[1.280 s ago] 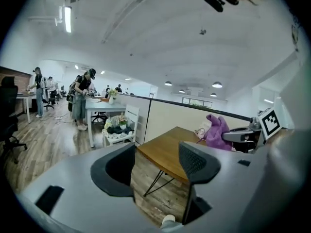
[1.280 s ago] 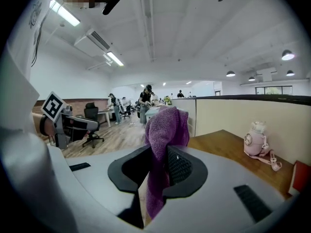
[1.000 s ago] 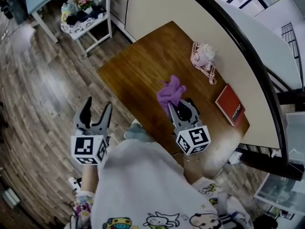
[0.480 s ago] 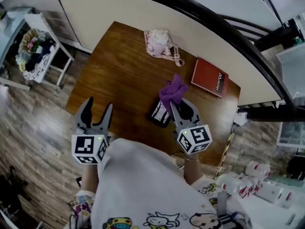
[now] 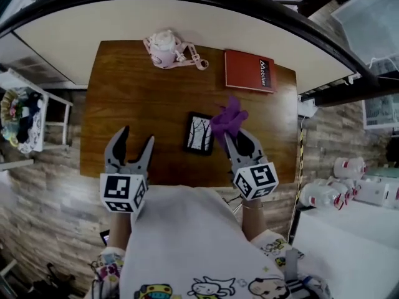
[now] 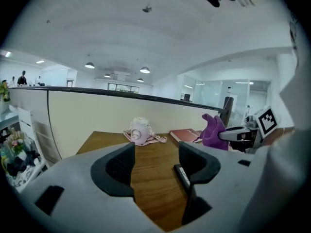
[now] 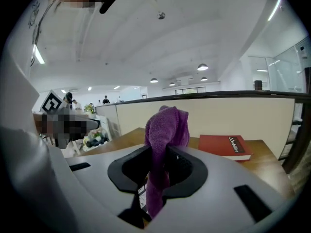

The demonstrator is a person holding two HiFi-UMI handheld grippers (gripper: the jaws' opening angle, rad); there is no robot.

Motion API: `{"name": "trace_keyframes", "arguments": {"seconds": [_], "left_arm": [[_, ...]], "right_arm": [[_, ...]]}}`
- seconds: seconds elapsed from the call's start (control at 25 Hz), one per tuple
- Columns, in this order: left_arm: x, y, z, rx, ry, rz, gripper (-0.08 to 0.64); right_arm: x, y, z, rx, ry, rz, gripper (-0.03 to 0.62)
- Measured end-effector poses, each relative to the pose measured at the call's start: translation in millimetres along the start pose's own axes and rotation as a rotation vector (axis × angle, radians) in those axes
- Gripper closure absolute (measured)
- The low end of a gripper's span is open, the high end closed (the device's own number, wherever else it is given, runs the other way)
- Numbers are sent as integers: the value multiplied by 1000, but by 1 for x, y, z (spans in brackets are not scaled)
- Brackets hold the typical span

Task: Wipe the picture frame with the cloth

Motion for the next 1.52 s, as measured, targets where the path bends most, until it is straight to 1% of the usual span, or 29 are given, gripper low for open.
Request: {"name": "trace_keyframes", "arguments": {"seconds": [0.36, 0.56, 0.76, 1.08, 1.32, 1.52], "left_arm": [[0, -8, 45, 213, 74, 45, 302], [5, -20, 61, 292, 111, 56, 302], [12, -29, 71, 338, 138, 61, 304], [26, -36, 85, 374, 189, 61, 304], [46, -47, 96, 407, 250, 59, 305], [66, -56, 103, 438, 305, 57, 308]], "right_arm": [[7, 1, -19, 184, 7, 52, 526], [11, -1, -23, 228, 15, 71, 526], [14, -2, -25, 242, 24, 79, 526], [24, -2, -23, 238, 50, 91, 526], [35, -3, -21, 226, 72, 110, 526], [46, -3, -17, 236, 84, 133, 526]]}}
Point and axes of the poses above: the fingertips, and each gripper's own axes: z forward along the fingers, y to its left, x out of its underside, the point moved 7 cm from there along -z, backward along the fingers, and after that the axes turned 4 degrees about -y, right-handed, at the moved point
